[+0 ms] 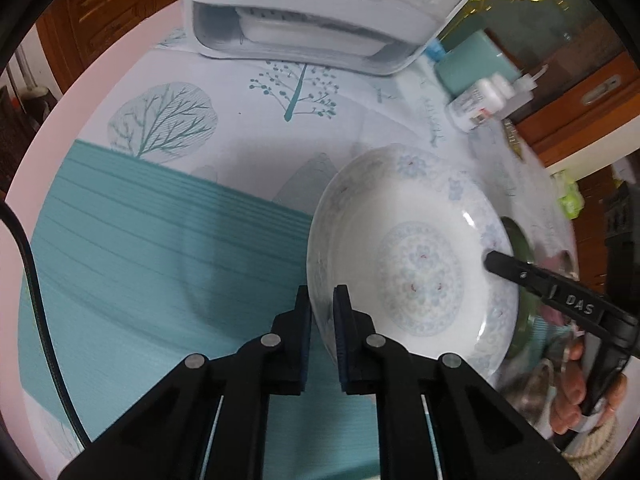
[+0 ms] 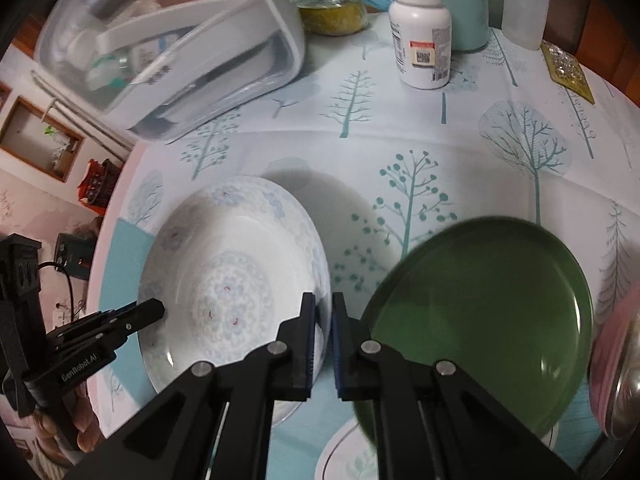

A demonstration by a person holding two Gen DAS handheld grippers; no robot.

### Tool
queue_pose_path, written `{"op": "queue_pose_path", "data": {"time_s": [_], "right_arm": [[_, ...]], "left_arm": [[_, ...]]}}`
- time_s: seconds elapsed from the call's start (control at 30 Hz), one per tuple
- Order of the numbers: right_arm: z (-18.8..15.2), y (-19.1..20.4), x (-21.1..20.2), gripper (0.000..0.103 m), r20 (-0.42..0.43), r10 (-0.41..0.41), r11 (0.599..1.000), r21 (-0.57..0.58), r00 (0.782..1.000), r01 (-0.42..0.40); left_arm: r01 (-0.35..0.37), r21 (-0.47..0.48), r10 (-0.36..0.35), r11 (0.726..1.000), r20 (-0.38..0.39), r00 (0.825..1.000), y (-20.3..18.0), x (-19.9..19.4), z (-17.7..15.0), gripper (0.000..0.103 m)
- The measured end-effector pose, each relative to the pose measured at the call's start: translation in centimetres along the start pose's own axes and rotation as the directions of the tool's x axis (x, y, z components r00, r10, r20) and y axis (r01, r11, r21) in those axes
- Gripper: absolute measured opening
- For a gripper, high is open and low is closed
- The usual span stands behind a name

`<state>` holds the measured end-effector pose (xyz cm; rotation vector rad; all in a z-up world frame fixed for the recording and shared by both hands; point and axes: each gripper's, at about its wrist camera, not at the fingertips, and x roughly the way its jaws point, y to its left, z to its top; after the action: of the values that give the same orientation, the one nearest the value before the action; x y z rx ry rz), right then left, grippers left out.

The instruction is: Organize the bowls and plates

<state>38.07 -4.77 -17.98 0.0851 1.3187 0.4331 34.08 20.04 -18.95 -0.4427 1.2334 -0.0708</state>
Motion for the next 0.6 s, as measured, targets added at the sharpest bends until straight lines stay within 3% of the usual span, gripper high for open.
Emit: {"op": "queue_pose_path", "data": {"time_s": [0.33, 0.6], "right_arm": [[-7.4, 2.5, -6.3, 0.007, 0.000, 0.095, 0.993, -0.068, 0.995, -0.095], [-15.8, 4.6, -8.0, 0.007, -0.043, 0.120, 0.985, -0.119, 0.992, -0.125]], "left_arm": [[0.056, -0.002, -0.055, 0.998, 0.034, 0.998, -0.2, -9.0, -8.3, 0.008], [0.006, 0.054, -0.007, 0.999, 0.020, 1.000, 0.3, -13.8, -17.9, 0.008]]}}
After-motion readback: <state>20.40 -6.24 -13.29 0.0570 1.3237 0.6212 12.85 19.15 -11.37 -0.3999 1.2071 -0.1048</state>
